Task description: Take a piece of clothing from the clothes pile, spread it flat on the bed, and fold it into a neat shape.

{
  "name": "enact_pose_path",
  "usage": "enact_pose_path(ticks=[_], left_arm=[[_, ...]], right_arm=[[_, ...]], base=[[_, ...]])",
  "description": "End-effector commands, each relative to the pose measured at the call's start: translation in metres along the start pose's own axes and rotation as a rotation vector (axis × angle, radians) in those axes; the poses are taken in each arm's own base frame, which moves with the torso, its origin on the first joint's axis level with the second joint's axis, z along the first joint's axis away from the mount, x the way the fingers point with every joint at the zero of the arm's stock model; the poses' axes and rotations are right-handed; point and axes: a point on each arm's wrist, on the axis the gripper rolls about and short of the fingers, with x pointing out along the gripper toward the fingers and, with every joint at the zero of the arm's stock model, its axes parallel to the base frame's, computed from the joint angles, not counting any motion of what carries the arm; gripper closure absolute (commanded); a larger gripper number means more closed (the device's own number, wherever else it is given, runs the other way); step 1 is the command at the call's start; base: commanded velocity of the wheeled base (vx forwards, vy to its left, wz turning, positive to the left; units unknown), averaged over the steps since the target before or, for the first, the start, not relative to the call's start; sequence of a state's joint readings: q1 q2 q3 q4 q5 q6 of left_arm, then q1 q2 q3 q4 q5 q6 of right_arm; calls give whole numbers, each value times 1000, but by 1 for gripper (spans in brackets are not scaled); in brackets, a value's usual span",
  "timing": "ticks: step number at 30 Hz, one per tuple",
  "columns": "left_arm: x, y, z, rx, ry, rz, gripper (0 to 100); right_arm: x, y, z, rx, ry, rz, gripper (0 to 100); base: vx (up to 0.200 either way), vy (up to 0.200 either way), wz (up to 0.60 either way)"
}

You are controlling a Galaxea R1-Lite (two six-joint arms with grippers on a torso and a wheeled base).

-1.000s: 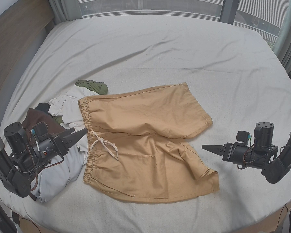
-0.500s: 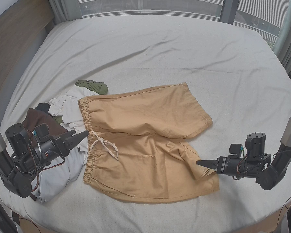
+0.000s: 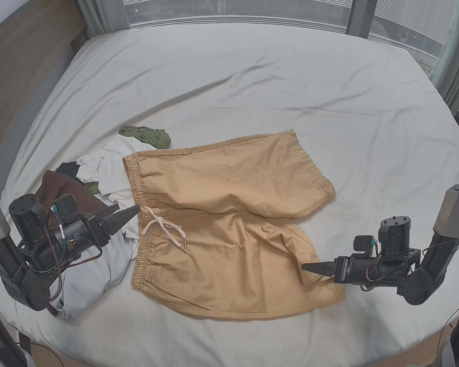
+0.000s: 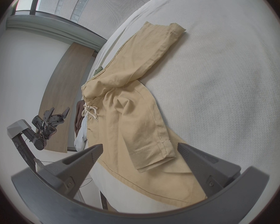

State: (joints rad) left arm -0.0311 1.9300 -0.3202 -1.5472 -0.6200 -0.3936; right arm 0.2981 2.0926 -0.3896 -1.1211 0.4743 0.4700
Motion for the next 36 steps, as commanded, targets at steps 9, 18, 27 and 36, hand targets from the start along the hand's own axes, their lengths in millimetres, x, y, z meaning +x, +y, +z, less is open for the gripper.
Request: enact_pose_path(ticks=[9,18,27,36], left_arm=[[1,0,-1,-2,2,-2,0],[2,0,-1,0,3,-3,0],[3,2,-4,7,12,2,0],[3,2,-3,9,11,2,0]], right_arm=[[-1,11,6,-19,-52,65,0],[-5,13,4,20,-43,73,0],[-3,8,-7,36,0,54,0],[-2,14,-6,21,-6,77,0]], base=[[0,0,0],[0,0,0],[0,0,0],[0,0,0]])
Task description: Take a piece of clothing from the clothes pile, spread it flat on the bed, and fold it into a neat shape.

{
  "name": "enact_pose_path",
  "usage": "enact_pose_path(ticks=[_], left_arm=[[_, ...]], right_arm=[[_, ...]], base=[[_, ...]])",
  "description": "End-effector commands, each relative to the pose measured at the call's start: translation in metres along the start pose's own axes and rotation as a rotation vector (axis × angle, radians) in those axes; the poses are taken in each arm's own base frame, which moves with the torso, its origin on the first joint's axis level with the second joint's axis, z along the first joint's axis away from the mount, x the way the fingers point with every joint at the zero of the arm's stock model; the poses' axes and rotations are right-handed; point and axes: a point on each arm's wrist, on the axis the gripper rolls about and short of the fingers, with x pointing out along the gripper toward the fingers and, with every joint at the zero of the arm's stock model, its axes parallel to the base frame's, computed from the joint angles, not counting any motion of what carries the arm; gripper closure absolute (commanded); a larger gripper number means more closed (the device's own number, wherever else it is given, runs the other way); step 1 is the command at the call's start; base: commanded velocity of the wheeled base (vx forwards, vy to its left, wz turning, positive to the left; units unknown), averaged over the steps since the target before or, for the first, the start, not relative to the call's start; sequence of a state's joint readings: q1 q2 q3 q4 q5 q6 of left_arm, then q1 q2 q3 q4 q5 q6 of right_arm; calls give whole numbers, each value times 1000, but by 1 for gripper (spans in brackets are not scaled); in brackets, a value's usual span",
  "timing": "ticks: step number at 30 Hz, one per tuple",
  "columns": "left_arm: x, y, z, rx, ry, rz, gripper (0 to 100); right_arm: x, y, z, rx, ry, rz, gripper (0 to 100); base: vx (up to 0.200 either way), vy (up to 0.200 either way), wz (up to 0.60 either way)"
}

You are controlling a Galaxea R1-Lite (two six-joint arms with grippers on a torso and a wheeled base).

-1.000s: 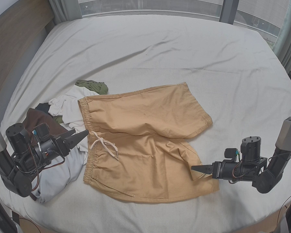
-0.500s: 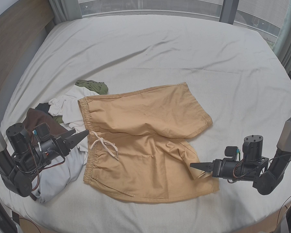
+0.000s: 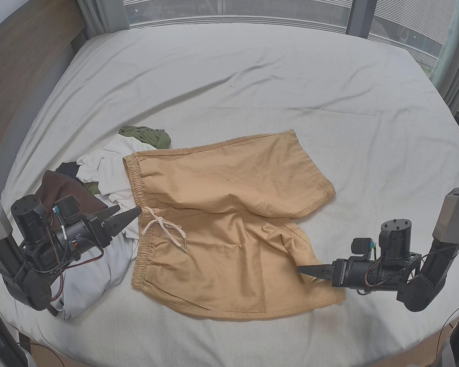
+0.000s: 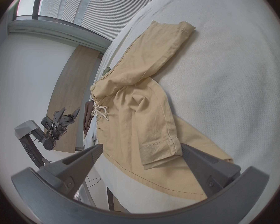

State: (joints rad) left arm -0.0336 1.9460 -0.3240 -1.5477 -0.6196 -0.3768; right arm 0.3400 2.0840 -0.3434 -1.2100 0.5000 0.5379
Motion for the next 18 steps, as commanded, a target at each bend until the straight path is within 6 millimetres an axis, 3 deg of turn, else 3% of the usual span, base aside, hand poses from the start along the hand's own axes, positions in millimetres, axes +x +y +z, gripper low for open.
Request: enact_pose_path(ticks=[1,18], left_arm=[[0,0,0,-1,1,0,0],[1,1,1,2,-4,-2,0]], right_arm=[[0,2,2,-6,-9,10,0],[-5,7,16,-14,-68,25,0]], base=[[0,0,0],[0,0,0]])
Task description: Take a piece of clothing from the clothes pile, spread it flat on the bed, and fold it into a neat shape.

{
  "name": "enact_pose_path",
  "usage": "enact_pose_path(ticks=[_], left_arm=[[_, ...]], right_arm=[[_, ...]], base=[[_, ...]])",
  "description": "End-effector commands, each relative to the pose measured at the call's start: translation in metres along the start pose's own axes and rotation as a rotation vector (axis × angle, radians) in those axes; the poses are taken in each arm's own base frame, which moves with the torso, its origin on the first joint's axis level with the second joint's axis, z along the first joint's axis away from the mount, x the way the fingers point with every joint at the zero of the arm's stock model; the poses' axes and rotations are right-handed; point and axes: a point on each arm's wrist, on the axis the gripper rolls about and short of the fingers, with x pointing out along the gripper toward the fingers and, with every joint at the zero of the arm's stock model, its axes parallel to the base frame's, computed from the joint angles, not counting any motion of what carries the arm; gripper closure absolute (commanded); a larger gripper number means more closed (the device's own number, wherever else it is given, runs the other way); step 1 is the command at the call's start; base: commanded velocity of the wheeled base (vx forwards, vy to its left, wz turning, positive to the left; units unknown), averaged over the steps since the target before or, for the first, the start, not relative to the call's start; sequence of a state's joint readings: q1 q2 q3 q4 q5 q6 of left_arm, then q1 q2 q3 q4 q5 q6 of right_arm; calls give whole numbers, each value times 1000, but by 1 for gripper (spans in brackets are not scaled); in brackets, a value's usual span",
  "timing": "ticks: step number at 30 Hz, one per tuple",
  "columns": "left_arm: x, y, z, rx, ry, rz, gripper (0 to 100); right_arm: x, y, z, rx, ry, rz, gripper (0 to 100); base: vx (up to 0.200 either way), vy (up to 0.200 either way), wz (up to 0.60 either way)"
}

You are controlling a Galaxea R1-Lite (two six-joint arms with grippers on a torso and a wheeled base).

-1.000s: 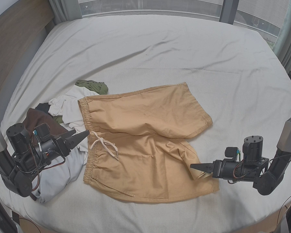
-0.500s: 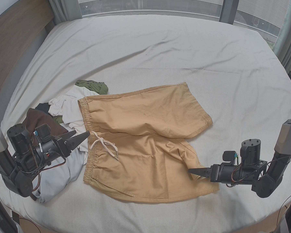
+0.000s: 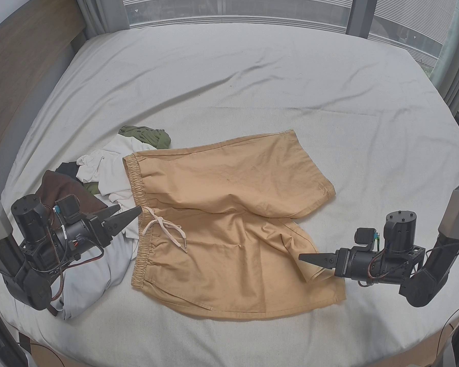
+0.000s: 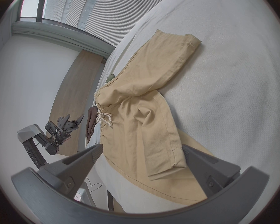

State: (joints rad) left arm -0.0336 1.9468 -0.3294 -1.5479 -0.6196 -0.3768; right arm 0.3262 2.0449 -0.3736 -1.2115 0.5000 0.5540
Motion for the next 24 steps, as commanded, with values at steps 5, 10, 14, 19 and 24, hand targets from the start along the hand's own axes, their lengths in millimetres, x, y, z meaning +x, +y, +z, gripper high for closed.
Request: enact_pose_path(ticks=[5,10,14,19,24], left_arm=[[1,0,0,1,-1,-1,0],[1,0,1,2,-3,-1,0],[1,0,0,1,-1,-2,0],[2,1,-2,-4,6,-1,0],[3,1,-3,2,11,-2,0]], right_arm=[[0,-1,1,1,-1,-2,100],[-2,-5,3,6,-13,-14,100],[-3,-9,10,4,-42,-23,100],[-5,-18,33,-8,-127,-39,100],[-7,-26,51,-18,-189,-54,100]], base=[[0,0,0],[0,0,0],[0,0,0],[0,0,0],[0,0,0]])
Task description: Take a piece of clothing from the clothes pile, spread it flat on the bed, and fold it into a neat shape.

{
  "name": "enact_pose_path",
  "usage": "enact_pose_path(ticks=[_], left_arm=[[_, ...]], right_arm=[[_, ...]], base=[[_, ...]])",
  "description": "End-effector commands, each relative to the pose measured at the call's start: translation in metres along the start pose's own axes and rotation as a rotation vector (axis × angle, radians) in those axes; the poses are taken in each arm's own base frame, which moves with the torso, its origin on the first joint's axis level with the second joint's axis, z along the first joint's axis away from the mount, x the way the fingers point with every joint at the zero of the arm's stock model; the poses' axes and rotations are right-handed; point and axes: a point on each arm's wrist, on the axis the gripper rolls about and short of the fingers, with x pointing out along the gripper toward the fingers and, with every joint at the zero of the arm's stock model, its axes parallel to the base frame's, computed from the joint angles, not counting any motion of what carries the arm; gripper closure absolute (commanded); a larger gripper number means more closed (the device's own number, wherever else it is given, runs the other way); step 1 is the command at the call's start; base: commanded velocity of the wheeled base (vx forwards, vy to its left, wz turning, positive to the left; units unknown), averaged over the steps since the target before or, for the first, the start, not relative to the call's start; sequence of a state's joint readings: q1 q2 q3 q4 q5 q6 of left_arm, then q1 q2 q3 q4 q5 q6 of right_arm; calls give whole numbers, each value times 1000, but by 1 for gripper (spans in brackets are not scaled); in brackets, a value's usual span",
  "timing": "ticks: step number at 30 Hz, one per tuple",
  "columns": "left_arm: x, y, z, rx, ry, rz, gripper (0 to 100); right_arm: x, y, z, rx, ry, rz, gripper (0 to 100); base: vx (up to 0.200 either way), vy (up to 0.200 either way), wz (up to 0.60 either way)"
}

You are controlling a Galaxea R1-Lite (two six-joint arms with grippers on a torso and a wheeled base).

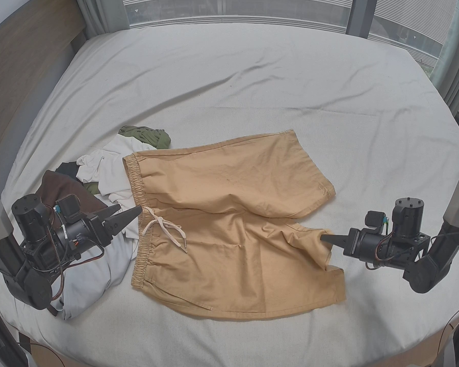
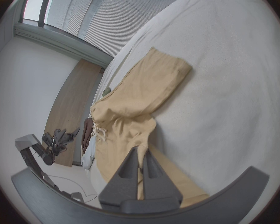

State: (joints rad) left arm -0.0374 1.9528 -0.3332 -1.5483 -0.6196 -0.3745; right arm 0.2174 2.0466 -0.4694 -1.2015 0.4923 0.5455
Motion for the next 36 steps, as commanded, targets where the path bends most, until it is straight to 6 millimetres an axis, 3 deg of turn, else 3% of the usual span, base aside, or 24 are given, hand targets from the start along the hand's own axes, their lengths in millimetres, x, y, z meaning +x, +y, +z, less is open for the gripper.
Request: enact_pose_path(ticks=[1,14,30,31,36], left_arm=[[1,1,-2,5,9,1,0],[7,11,-17,21,55,17,0],[6,10,-17,20,56,17,0],[6,10,-17,20,57,18,0],[6,1,-15,27,53,-5,0]], right_arm=[[2,-10,18,-11,-63,-14,100],[20,-47,35,-65,-118,-66,100],[21,-48,42,-84,-145,-66,100],[22,-48,44,-87,-152,-67,0],[20,-50,53,-97,-225,-144,0]], base=[[0,0,0],[0,0,0],[0,0,0],[0,0,0],[0,0,0]])
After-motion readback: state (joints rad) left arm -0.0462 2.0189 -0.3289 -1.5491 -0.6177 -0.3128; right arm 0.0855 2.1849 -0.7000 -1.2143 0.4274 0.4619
